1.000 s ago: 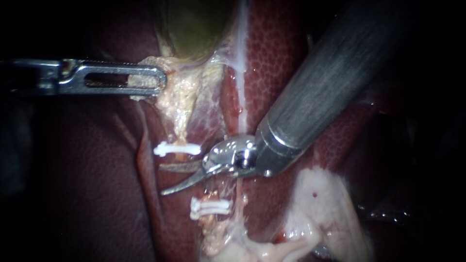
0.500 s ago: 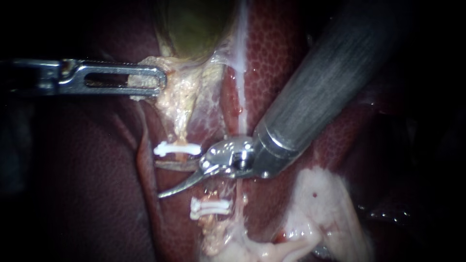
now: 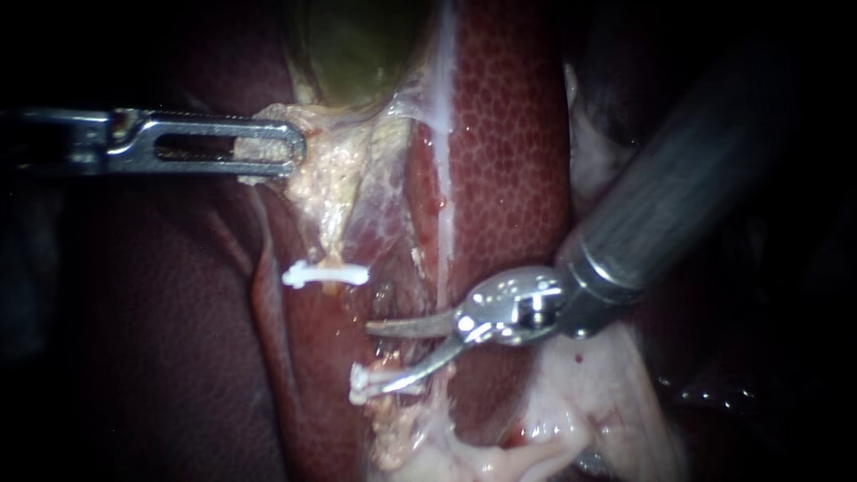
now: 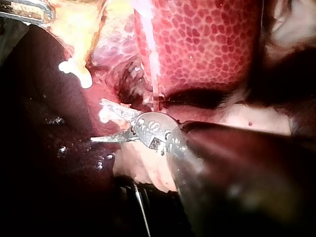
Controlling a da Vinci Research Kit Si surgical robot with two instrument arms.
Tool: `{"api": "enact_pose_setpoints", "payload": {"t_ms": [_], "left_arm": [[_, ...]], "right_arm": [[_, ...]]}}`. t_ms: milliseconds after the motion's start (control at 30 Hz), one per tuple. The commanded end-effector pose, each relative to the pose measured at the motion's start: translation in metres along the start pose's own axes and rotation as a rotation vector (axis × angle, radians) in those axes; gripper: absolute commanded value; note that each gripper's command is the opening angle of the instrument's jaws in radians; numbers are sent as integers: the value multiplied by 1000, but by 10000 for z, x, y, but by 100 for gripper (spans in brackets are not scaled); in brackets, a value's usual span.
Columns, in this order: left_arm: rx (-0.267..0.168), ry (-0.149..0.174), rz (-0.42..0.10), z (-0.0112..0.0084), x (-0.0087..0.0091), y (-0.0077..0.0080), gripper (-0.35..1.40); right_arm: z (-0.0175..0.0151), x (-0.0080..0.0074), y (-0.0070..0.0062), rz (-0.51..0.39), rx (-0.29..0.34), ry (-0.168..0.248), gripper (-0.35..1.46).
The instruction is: Go back from the cut left tube
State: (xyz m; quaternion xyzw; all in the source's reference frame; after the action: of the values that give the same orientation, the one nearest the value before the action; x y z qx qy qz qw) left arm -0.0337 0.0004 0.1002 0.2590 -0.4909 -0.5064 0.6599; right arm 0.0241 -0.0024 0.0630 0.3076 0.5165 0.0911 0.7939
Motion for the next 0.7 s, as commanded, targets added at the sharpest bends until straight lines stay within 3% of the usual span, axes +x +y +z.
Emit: {"api": "enact_pose_setpoints", "payload": {"t_ms": [33,200,433,700], "left_arm": [[0,0,0,0,0,1,-35],[0,0,0,0,1,1,-35],[0,0,1,0,1,1,-35],[0,0,2,2,2,4,-35]], "right_arm": [[-6,1,0,-4,-8,1,143],[-42,10,1,-17,-54,-2,143],[-96,41,0,-39,-126,0,143],[-121,63,-8,-58,-182,2,143]]}}
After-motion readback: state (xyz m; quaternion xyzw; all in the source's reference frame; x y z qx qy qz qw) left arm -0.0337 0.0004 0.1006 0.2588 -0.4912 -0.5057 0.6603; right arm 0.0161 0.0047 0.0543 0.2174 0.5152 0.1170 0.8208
